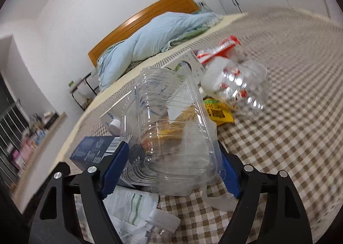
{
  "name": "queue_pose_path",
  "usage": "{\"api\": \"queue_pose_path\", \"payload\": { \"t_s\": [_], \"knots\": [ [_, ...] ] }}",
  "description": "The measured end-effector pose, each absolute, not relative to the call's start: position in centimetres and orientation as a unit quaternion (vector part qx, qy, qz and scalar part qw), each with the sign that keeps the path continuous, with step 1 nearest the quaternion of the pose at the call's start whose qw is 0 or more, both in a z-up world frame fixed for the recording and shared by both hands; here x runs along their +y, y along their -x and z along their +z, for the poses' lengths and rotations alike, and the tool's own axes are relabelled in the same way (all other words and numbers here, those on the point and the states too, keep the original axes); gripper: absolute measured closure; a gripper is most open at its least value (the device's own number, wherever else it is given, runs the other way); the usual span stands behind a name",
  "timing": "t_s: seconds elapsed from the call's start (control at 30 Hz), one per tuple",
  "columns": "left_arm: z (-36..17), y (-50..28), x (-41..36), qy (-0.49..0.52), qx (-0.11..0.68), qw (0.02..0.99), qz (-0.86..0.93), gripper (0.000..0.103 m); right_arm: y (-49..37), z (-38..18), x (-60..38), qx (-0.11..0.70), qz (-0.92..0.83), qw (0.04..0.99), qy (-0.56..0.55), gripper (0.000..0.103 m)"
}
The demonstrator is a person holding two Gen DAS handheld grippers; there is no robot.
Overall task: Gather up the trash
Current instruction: 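Reach the right tool to the clear plastic container and close on it, then lift the clear container with the right tool while the left tool approaches the cartons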
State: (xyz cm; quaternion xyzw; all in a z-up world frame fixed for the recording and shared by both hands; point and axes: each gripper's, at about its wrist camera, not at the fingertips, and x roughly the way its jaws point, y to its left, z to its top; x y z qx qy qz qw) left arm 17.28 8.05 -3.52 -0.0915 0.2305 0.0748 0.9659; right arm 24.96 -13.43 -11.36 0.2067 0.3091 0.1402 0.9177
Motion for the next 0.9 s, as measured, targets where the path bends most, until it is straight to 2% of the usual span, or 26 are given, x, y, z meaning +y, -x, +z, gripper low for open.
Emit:
{"api": "queue_pose_path", "payload": {
  "t_s": [0.27, 0.53, 0.8, 0.9],
  "knots": [
    [-3.1, -16.8, 8.6, 0.106, 0.225, 0.966, 0.075, 0.007, -22.7, -8.1, -12.7, 0.248, 0.105, 0.961, -0.059, 0.037],
    [-2.7, -16.3, 9.3, 0.118, 0.222, 0.965, 0.078, 0.007, -21.1, -8.6, -10.9, 0.217, 0.105, 0.965, 0.099, 0.037],
    [-2.8, -16.1, 10.4, 0.151, 0.233, 0.958, 0.076, 0.007, -21.0, -10.1, -11.5, 0.204, 0.13, 0.968, 0.069, 0.036],
    [-2.9, -15.9, 11.0, 0.165, 0.235, 0.955, 0.077, 0.007, -21.5, -10.6, -11.9, 0.224, 0.152, 0.962, 0.038, 0.036]
  ]
}}
